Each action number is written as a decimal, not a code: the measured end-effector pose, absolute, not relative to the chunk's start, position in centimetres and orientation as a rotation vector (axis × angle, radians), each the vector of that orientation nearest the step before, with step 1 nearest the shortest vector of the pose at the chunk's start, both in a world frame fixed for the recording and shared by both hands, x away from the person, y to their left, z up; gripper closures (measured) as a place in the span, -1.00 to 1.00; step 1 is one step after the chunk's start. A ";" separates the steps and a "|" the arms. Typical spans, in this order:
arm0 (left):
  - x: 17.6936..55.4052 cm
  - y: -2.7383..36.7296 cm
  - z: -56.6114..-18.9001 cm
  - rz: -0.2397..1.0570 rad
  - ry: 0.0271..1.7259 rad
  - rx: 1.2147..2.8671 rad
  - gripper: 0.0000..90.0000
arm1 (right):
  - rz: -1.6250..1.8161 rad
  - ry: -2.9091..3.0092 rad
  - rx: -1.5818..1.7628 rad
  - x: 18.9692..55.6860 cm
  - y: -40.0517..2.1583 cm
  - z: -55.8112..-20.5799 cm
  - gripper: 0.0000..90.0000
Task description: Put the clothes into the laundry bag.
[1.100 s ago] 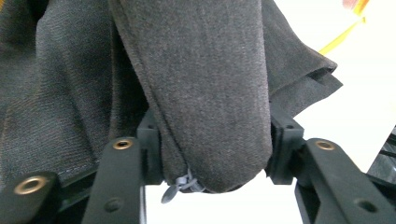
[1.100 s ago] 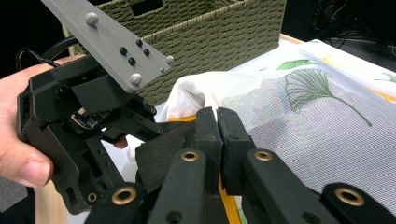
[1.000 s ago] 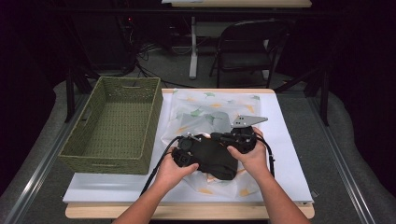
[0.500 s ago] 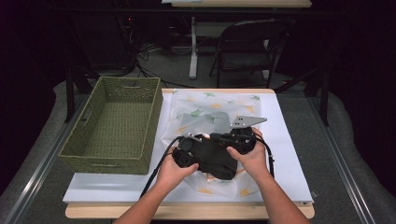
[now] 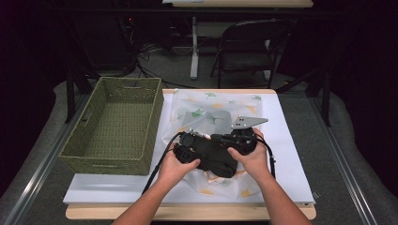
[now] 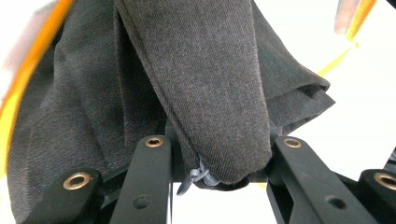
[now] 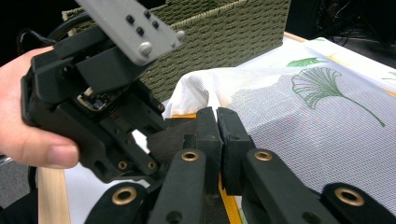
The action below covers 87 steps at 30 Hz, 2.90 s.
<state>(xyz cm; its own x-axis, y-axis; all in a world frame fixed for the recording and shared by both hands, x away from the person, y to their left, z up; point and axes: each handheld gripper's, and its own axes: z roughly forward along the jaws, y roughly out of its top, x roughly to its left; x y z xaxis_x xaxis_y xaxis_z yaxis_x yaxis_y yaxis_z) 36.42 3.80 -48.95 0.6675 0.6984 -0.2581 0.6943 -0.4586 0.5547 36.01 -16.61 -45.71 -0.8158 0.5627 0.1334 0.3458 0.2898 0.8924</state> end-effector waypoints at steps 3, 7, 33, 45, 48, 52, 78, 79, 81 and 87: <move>36.8 3.7 -48.8 0.014 1.067 2.239 0.55 | 1.547 2.350 0.845 35.9 -16.6 -45.7 0.97; 37.4 3.5 -48.7 0.014 1.078 2.227 0.55 | 1.548 2.351 0.839 36.0 -16.6 -45.6 0.97; 40.0 2.5 -49.0 0.039 1.140 2.154 0.52 | 1.560 2.344 0.830 35.9 -16.7 -45.4 0.97; 38.7 3.2 -48.4 0.082 1.135 2.134 0.11 | 1.564 2.327 0.845 35.9 -17.0 -45.4 0.97; 38.2 3.6 -48.0 0.090 1.129 2.117 0.03 | 1.562 2.328 0.845 35.9 -17.0 -45.4 0.97; 37.6 3.9 -47.9 0.087 1.112 2.126 -0.02 | 1.562 2.329 0.849 36.0 -17.1 -45.4 0.96; 36.1 4.3 -50.9 0.058 1.107 2.135 0.04 | 1.563 2.329 0.850 36.0 -17.2 -45.5 0.96; 35.9 4.3 -51.0 0.064 1.111 2.135 0.04 | 1.563 2.329 0.850 36.0 -17.2 -45.5 0.96; 35.7 4.4 -51.2 0.059 1.114 2.129 0.04 | 1.564 2.328 0.851 36.0 -17.2 -45.5 0.96; 35.0 4.6 -51.5 0.060 1.108 2.122 0.03 | 1.563 2.327 0.848 36.0 -17.1 -45.6 0.96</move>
<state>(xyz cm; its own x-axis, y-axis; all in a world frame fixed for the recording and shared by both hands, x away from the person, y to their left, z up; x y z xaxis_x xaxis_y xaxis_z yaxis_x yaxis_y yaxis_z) 35.00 4.64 -51.45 0.6274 0.7280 -0.2764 0.6942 -0.3622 0.6220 36.00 -17.10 -45.55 -0.8116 0.5676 0.1382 0.3426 0.2708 0.8996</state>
